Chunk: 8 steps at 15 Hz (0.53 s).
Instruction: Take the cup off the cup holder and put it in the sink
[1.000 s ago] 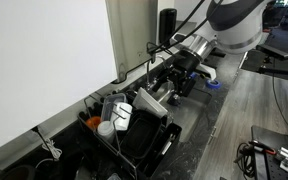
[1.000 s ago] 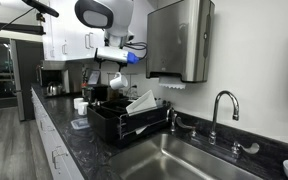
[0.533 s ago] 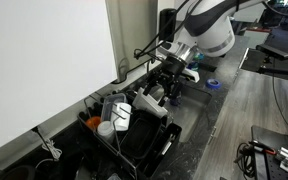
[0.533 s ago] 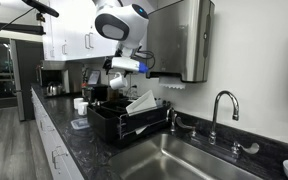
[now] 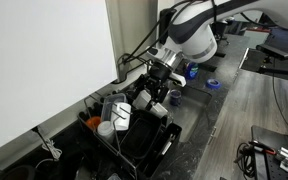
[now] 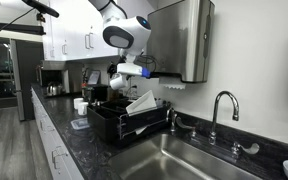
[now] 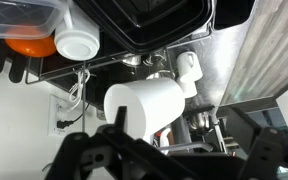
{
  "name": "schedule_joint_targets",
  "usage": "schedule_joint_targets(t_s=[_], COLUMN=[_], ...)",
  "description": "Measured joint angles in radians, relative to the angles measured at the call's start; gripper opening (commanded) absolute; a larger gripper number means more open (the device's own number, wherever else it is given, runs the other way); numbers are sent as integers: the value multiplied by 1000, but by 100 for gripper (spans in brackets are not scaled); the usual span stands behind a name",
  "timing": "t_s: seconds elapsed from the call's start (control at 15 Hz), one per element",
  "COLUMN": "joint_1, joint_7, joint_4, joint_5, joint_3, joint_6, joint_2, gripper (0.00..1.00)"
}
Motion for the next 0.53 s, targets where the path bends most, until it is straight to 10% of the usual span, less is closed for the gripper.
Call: schedule_joint_targets(t_s=[0.53], joint_1=[0], joint_7=[0], joint_4=[18], joint_5=[-2], joint_3=[36], joint_6=[57], joint_2=[17], gripper=[100])
